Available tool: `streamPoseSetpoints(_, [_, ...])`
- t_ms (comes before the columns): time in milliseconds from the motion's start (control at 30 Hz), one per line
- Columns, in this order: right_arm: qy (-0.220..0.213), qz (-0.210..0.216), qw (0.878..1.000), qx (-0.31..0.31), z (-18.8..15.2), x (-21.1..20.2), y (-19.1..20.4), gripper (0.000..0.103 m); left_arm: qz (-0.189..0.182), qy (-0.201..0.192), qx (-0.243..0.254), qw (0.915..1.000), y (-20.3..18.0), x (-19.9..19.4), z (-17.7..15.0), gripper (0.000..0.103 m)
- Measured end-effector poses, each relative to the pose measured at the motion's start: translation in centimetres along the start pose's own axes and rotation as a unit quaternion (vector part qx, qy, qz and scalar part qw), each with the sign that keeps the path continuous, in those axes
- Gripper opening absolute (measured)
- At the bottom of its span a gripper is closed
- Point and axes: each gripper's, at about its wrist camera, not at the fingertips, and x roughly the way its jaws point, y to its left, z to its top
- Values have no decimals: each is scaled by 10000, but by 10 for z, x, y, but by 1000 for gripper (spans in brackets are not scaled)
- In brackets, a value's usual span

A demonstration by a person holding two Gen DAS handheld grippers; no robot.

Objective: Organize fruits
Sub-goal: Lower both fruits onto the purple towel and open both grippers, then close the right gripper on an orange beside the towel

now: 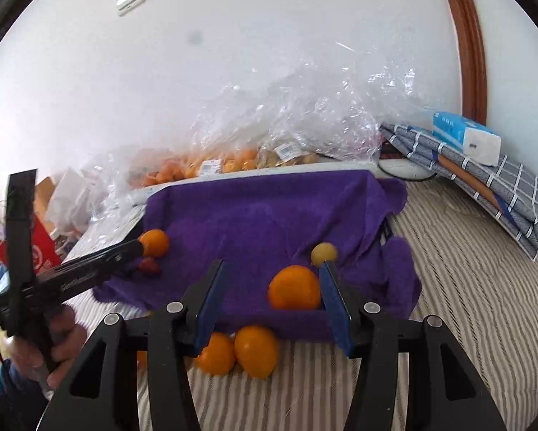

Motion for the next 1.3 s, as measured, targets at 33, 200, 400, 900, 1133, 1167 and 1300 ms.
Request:
streamPoseSetpoints(33, [-9, 73, 10000, 12, -2, -4, 1, 55, -2, -38, 13, 10000, 0, -2, -1, 37])
streamPoseSetpoints(200, [-17, -398, 9992, 96, -12, -19, 2, 66, -79, -179, 28, 9998, 2, -12, -8, 37])
streamPoseSetpoints(400, [381, -353, 9974, 505, -24, -23, -13, 66, -82, -178, -135, 9997, 12, -23, -19, 37])
streamPoseSetpoints(900, [781, -113, 9968, 114, -47, 3, 11, 35, -71, 101, -355, 9993, 39, -56, -53, 37])
streamPoseSetpoints(1133, [964, 2, 9949, 286, -40, 27, 7, 29, -213, 296, -271, 9990, 33, -49, -54, 37])
streamPoseSetpoints(1167, [961, 7, 9949, 293, -39, 28, 6, 30, -221, 328, -259, 9989, 32, -47, -54, 37])
streamPoseSetpoints(1300, [997, 2, 9946, 295, -38, 34, 8, 32, -224, 366, -286, 9987, 32, -47, -55, 37])
